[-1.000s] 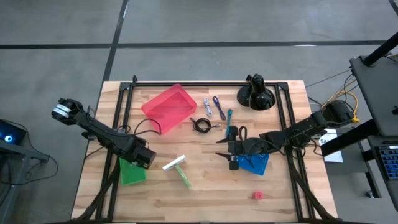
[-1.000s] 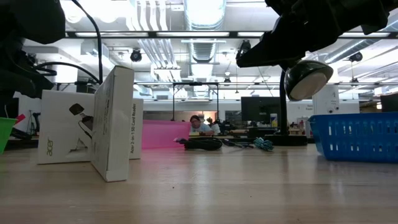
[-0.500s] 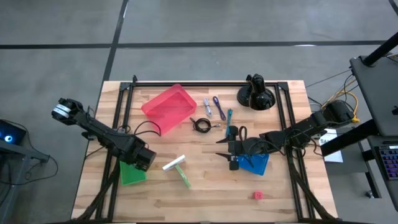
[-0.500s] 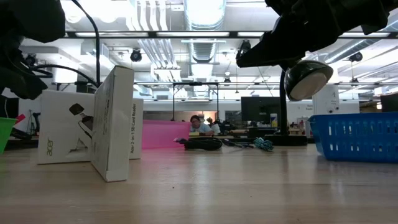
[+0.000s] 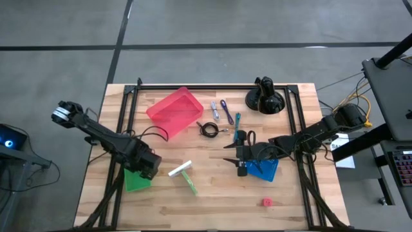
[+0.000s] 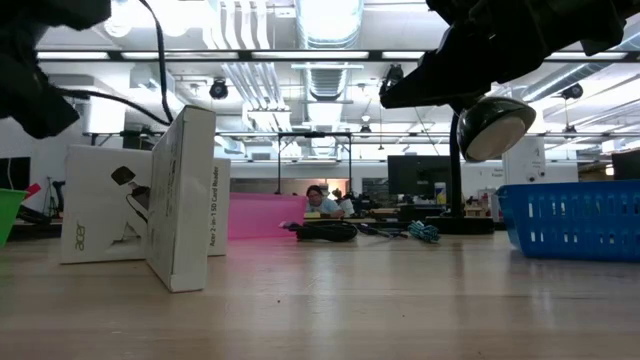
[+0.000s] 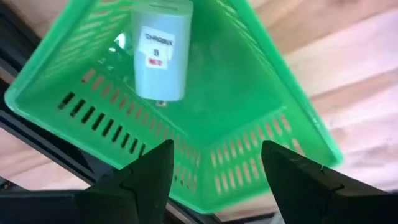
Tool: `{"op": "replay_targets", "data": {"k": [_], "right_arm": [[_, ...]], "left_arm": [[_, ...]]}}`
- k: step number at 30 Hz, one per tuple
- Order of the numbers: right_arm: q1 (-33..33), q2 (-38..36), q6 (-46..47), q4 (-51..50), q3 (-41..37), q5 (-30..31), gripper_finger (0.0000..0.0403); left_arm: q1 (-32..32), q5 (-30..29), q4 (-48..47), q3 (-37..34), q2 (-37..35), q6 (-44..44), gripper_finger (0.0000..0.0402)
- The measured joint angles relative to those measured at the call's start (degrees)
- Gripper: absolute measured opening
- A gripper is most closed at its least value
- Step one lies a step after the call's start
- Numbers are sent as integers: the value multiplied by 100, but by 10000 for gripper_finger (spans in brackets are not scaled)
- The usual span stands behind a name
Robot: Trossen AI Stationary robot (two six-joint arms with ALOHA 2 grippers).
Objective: Pick and place items into bin
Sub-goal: Put the pink charger adapter into the green bin
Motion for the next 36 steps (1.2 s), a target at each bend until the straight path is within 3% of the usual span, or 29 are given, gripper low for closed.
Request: {"op": "replay_targets", "data": {"k": [11, 20, 27, 33, 36], "right_arm": [[0, -1, 0, 2, -1, 2, 212], [1, 1, 2, 0, 0, 2, 212], [0, -1, 13, 0, 0, 2, 212], [2, 1, 51, 0, 0, 2, 212], [2, 1, 55, 0, 0, 2, 212]], "left_arm": [[0, -91, -7, 398, -272, 280, 226], [2, -993, 126, 726, -422, 886, 226], [2, -2554, 993, 898, -435, 2692, 226], [2, -3885, 2647, 911, -488, 4832, 226], [2, -4265, 3759, 853, -527, 6217, 226]]}}
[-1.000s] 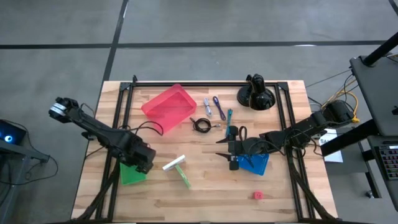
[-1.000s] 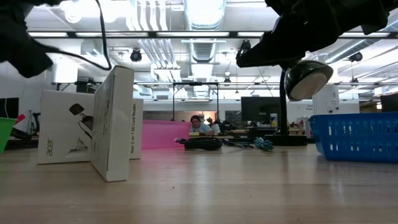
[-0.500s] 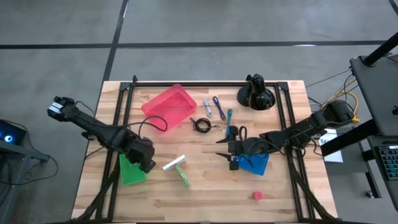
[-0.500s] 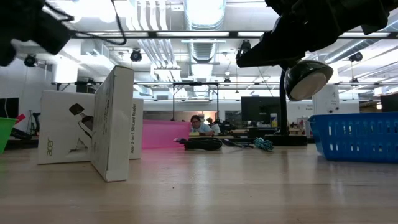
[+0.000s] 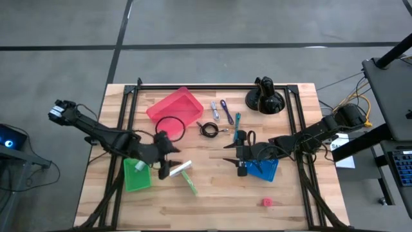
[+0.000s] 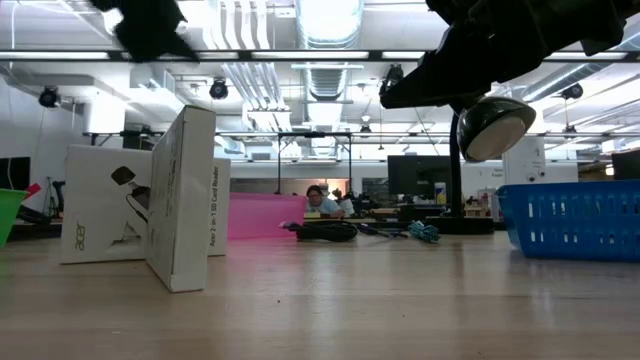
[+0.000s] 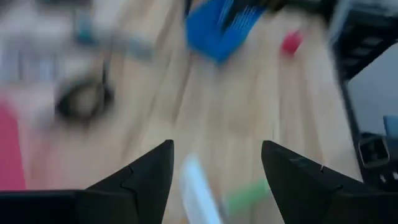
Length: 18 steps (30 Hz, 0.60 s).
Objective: Pick and place items into bin
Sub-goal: Put the pink charger adapter into the green bin
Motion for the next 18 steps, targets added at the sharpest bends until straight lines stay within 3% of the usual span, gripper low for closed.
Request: {"op": "replay_targets", "data": {"k": [4, 8, 18], "right_arm": [[-1, -2, 15, -1, 0, 0, 212], [-1, 0, 15, -4, -2, -1, 212], [0, 0, 210, -14, -79, 0, 212]], "left_arm": [[-4, -29, 1530, -156, -8, 1983, 226], [4, -38, 2392, -361, -94, 3084, 226], [4, -40, 2918, -857, -518, 3216, 226]]}}
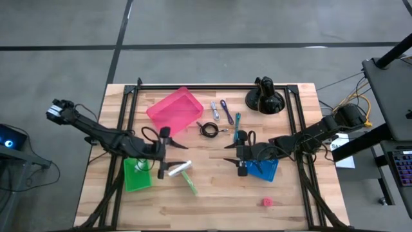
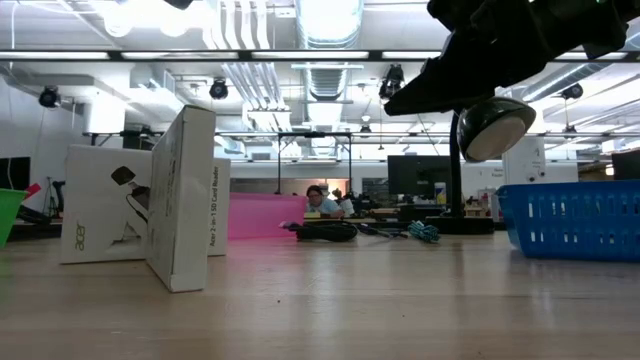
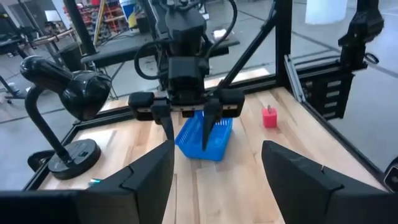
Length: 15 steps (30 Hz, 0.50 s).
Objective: Pick and place items into bin
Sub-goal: Put the pink charger adapter into the green bin
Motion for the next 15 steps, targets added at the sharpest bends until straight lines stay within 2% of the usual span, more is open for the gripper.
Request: {"op": "replay_targets", "data": {"k": [11, 15], "right_arm": [[0, -14, -106, -93, 266, -2, 212], [2, -17, 336, -840, 628, -35, 212]], "left_arm": [[0, 2, -26, -112, -124, 12, 226], [0, -8, -35, -112, -118, 14, 226]]}}
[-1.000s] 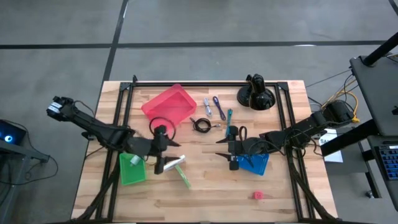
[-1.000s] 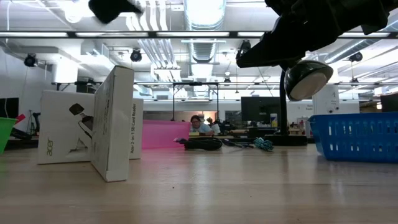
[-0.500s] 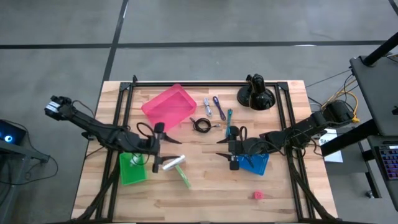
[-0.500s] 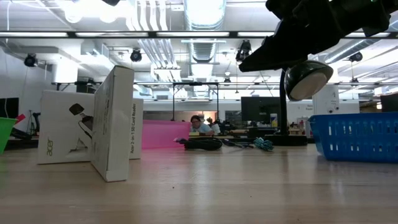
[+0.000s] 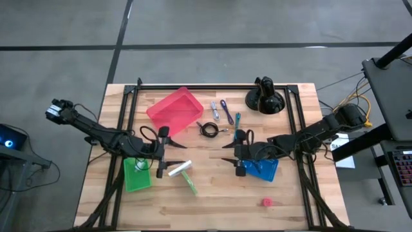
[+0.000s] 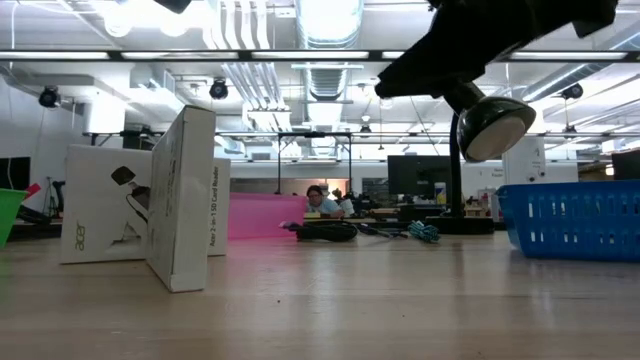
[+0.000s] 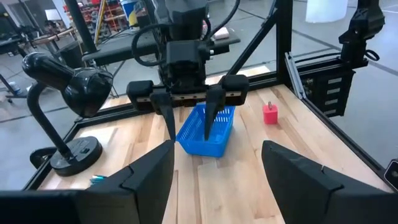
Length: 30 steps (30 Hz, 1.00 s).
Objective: Pick and place items into bin
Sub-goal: Put the pink charger adapter into the green bin
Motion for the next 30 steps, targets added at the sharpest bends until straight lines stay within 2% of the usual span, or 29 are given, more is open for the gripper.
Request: {"op": "replay_targets", "data": {"k": [5, 10, 13, 22, 30], "right_arm": [[0, 0, 897, -1605, 673, -39, 212], [25, 0, 2372, -2896, 1417, -527, 212], [138, 3, 2828, -3455, 1808, -694, 212], [822, 4, 3275, -4812, 2694, -884, 212], [1715, 7, 4467, -5031, 2689, -892, 212]], "left_arm": [[0, -60, -69, 0, 6, 0, 226], [0, -258, -375, -4, 6, 8, 226], [0, -390, -582, -5, 6, 11, 226], [2, -423, -654, -9, 6, 13, 226], [2, -435, -813, -9, 6, 17, 226]]}}
